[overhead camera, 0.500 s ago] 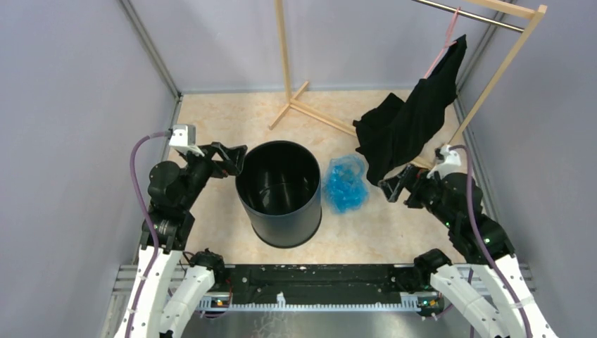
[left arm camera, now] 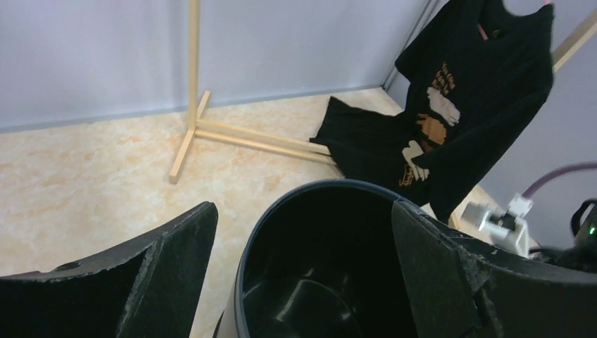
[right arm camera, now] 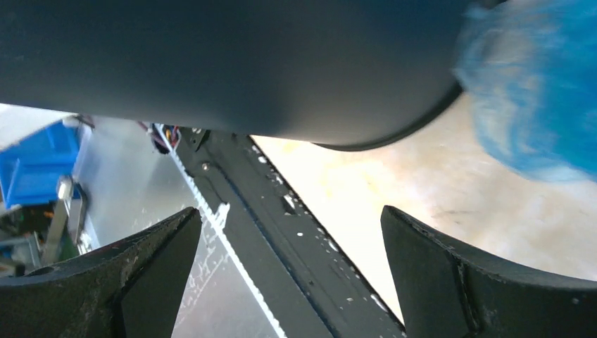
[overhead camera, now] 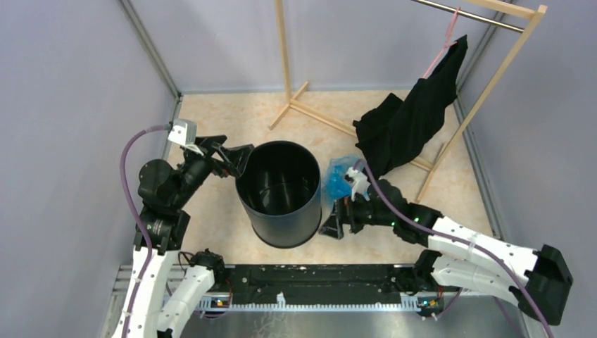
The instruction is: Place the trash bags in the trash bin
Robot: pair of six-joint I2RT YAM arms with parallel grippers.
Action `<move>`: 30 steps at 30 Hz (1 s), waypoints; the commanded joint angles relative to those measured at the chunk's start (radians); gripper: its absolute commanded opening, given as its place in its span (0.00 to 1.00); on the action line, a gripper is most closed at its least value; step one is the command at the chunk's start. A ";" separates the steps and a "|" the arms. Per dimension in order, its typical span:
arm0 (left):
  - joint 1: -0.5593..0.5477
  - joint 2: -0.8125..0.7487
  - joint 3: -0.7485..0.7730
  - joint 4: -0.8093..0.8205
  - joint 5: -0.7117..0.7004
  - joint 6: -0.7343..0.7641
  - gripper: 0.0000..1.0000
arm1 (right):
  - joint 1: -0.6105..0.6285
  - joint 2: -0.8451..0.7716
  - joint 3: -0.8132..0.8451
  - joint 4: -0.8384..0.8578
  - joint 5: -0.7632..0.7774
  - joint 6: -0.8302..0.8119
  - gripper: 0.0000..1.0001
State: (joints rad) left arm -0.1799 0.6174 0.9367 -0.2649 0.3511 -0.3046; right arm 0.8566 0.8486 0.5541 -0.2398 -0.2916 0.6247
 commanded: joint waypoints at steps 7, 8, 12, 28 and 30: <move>-0.005 0.268 0.208 0.385 0.163 -0.095 1.00 | 0.127 0.145 -0.007 0.251 0.228 0.036 0.99; -0.006 0.285 0.217 0.390 0.155 -0.102 1.00 | 0.127 0.154 -0.001 0.243 0.249 0.027 0.99; -0.006 0.314 0.152 0.461 0.179 -0.105 1.00 | 0.125 0.161 -0.013 0.300 0.321 0.029 0.99; -0.032 0.216 0.068 0.458 0.274 0.000 1.00 | 0.145 0.696 0.271 0.816 0.161 0.076 0.92; -0.045 0.218 0.061 0.470 0.289 0.003 1.00 | 0.145 0.776 0.405 0.669 0.167 0.030 0.91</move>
State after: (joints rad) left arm -0.2058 0.8368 0.9993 0.1516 0.5915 -0.3401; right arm 0.9890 1.5082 0.7212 0.4244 -0.1200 0.7113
